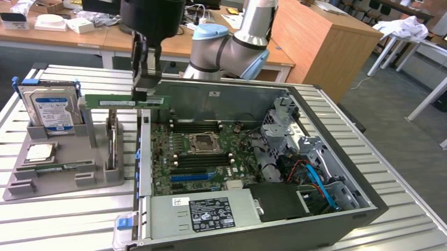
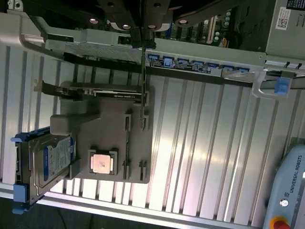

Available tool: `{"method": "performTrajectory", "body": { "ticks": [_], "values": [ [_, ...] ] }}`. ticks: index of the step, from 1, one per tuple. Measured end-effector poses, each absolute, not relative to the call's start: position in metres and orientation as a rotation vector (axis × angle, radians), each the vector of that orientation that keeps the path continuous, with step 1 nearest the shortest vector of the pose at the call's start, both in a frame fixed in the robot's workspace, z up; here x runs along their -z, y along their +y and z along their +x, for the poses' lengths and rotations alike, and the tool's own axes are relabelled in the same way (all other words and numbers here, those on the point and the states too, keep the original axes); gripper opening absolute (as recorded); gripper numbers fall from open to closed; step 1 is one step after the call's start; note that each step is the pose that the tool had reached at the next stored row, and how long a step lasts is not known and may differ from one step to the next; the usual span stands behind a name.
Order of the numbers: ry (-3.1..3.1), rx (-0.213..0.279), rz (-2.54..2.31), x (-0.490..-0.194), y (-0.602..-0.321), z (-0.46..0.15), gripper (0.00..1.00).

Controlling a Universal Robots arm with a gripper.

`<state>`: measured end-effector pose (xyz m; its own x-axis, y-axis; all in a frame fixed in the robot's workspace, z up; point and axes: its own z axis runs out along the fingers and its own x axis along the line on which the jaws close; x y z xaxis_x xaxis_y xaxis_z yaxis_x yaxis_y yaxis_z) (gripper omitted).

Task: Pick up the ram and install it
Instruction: 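Pick up the ram and move it above insertion slot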

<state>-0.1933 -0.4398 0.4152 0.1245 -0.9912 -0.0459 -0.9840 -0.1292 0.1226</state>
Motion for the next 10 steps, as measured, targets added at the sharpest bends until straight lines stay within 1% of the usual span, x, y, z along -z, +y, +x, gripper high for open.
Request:
{"method": "performTrajectory", "body": {
  "ticks": [10],
  "values": [
    [-2.030, 0.181, 2.307, -0.415, -0.440, -0.173, 0.12]
  ]
}}
